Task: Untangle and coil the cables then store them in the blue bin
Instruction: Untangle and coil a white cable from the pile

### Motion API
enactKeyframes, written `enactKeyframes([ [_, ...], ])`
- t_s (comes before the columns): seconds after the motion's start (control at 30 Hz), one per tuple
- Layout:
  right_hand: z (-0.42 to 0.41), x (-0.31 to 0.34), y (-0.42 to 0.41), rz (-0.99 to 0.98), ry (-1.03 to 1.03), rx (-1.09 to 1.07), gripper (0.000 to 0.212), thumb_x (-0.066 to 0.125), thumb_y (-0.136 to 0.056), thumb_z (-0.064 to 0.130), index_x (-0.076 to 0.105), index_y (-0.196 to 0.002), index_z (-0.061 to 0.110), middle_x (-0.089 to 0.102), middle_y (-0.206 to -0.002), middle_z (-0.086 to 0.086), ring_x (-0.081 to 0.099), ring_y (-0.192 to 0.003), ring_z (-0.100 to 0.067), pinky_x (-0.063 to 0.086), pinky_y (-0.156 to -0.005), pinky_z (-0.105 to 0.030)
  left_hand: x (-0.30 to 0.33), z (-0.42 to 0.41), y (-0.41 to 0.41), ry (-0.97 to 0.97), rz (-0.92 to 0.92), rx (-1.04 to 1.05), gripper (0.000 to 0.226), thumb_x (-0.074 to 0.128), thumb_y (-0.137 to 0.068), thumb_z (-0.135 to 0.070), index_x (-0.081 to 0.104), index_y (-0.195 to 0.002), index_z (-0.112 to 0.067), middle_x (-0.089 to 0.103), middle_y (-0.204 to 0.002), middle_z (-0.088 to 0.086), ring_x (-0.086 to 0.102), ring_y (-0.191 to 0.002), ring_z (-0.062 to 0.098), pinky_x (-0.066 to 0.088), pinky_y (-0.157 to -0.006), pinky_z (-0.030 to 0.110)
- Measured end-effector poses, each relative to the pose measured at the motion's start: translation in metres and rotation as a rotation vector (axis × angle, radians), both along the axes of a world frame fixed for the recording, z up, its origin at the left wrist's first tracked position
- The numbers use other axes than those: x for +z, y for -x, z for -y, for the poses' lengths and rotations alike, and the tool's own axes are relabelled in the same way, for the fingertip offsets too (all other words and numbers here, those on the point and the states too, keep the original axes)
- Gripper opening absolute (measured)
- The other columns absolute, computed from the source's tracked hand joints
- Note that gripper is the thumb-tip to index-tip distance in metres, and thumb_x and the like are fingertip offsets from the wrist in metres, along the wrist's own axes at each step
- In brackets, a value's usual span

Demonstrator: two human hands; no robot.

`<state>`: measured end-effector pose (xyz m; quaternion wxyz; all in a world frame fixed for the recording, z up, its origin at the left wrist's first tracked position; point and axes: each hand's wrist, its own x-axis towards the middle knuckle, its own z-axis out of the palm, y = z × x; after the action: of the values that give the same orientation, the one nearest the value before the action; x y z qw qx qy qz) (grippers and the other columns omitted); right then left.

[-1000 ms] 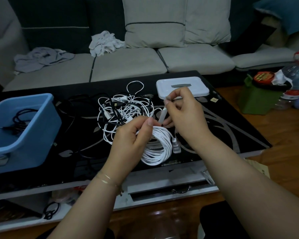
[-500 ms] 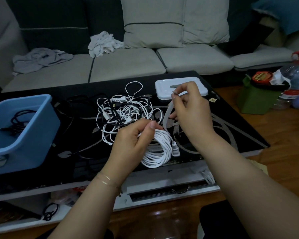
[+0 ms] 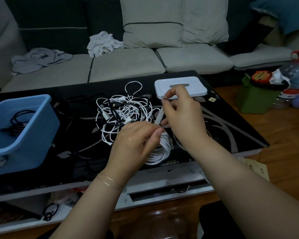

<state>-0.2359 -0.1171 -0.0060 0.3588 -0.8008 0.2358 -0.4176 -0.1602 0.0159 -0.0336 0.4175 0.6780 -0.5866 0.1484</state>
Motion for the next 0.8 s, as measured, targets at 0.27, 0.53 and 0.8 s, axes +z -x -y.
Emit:
enactKeyframes([
  [0.27, 0.004, 0.009, 0.002, -0.055, -0.43, 0.286, 0.017, 0.059, -0.093, 0.009, 0.049, -0.085, 0.021, 0.059, -0.05, 0.002, 0.059, -0.043, -0.011, 0.054, -0.046, -0.03, 0.003, -0.001, 0.003, 0.058, -0.17, -0.056, 0.036, 0.043, -0.099, -0.033, 0.072, -0.096, -0.012, 0.066, -0.088, -0.012, 0.062, -0.083, 0.005, 0.049, -0.073, 0.029],
  [0.53, -0.003, 0.0, -0.003, -0.193, -0.603, 0.323, 0.009, 0.063, -0.088, 0.013, 0.058, -0.087, 0.021, 0.066, -0.077, -0.008, 0.061, -0.069, -0.02, 0.051, -0.07, -0.037, 0.002, 0.001, 0.004, 0.053, -0.284, -0.034, 0.032, 0.045, -0.098, -0.033, 0.071, -0.102, -0.016, 0.07, -0.091, -0.007, 0.065, -0.086, 0.009, 0.052, -0.074, 0.034],
  [0.8, -0.005, -0.003, -0.003, -0.099, -0.899, 0.491, 0.029, 0.04, -0.092, -0.004, 0.063, -0.087, 0.014, 0.064, -0.066, -0.004, 0.058, -0.061, -0.017, 0.05, -0.06, -0.03, 0.004, 0.002, 0.004, 0.006, -0.516, 0.04, 0.034, 0.044, -0.092, -0.047, 0.072, -0.094, -0.028, 0.072, -0.087, -0.01, 0.066, -0.083, 0.009, 0.052, -0.074, 0.034],
])
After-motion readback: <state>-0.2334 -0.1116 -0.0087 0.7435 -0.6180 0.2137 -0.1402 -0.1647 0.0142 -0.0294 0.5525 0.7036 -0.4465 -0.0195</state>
